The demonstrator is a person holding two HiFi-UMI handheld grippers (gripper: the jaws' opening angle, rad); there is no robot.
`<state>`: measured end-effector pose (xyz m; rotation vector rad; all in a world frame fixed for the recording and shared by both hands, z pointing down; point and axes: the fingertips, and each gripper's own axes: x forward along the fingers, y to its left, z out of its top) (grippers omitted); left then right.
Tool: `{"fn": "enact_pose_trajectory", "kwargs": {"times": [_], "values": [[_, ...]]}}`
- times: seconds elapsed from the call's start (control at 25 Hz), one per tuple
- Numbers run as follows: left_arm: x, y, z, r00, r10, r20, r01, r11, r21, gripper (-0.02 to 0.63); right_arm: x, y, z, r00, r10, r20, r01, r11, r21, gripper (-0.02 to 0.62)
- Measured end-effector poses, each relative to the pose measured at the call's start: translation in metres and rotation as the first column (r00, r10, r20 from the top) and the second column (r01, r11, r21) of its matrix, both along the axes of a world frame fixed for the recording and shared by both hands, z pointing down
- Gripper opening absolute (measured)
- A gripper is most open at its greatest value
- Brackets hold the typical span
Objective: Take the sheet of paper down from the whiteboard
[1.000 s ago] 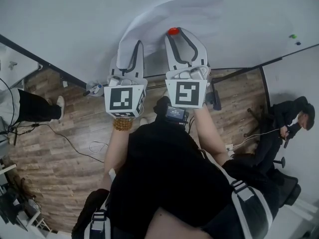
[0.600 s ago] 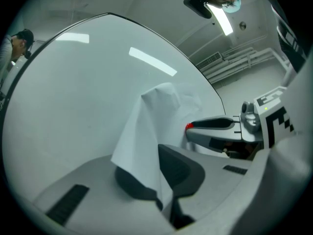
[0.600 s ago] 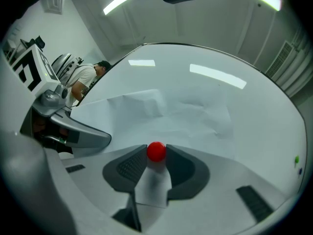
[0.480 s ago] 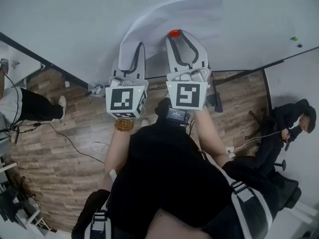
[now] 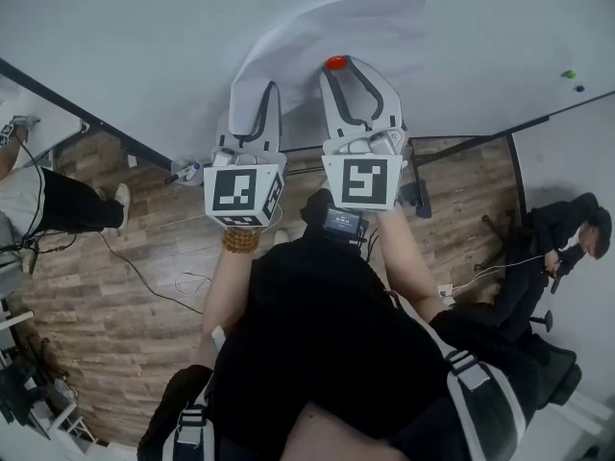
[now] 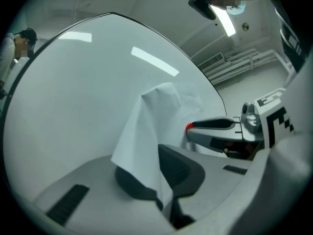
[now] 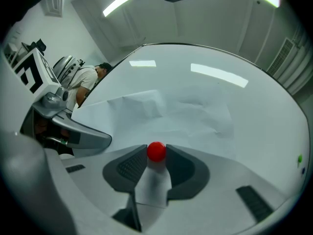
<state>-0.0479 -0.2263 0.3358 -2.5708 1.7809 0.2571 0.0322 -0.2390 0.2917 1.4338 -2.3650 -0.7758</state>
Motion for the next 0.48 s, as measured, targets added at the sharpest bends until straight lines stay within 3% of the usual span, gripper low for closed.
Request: {"fn": "enact_pose_trajectory", "kwargs": {"times": [0.48], "values": [[0.0002, 0.0002, 0.0005, 1.0, -0.003, -0.018, 0.003, 1.0, -0.002, 0.011, 0.0003, 0.0002, -0.0004, 1.0, -0.012, -0.013, 0.012, 1.0, -0.007, 0.115]]}}
